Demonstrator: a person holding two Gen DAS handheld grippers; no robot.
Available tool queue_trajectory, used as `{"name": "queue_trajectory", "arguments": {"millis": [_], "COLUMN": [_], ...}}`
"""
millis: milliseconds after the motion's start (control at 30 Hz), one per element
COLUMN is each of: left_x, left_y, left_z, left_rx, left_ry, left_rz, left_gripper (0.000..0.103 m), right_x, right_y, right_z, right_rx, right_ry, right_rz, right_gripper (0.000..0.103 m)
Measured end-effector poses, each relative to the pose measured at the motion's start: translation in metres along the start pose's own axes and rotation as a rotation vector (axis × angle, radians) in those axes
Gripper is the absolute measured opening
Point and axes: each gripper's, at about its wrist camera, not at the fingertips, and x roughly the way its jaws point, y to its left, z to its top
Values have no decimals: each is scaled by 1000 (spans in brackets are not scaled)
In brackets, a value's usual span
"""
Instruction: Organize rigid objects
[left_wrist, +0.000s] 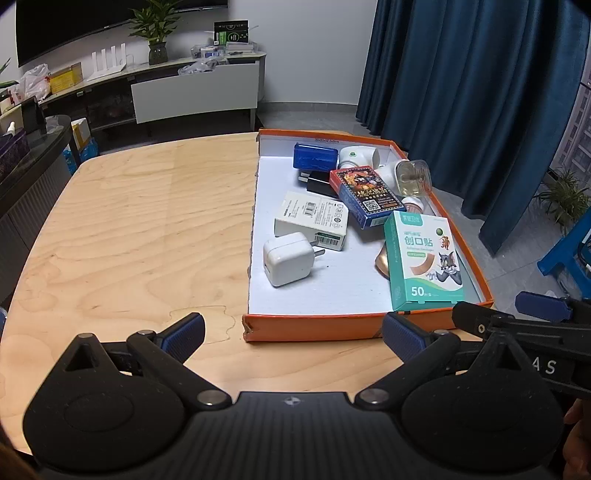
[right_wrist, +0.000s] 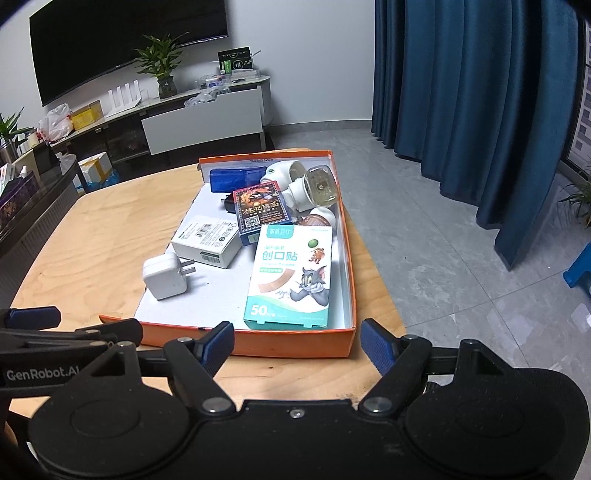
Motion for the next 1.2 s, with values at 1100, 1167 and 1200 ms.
{"name": "queue_trajectory", "arguments": {"millis": [1100, 1167, 1200], "left_x": [2, 2, 2], "left_y": [0, 0, 0], "left_z": [1, 2, 2], "left_rx": [20, 21, 23], "left_ry": [-1, -2, -1], "left_rz": [14, 14, 14], "left_gripper": [103, 103, 103], "right_x": [7, 6, 6], "right_y": [1, 1, 1], "right_z": [-1, -1, -1], "right_rx": [-10, -12, -13], "right_ry": [10, 11, 11], "right_rz": [-11, -14, -14], "right_gripper": [89, 89, 89]}}
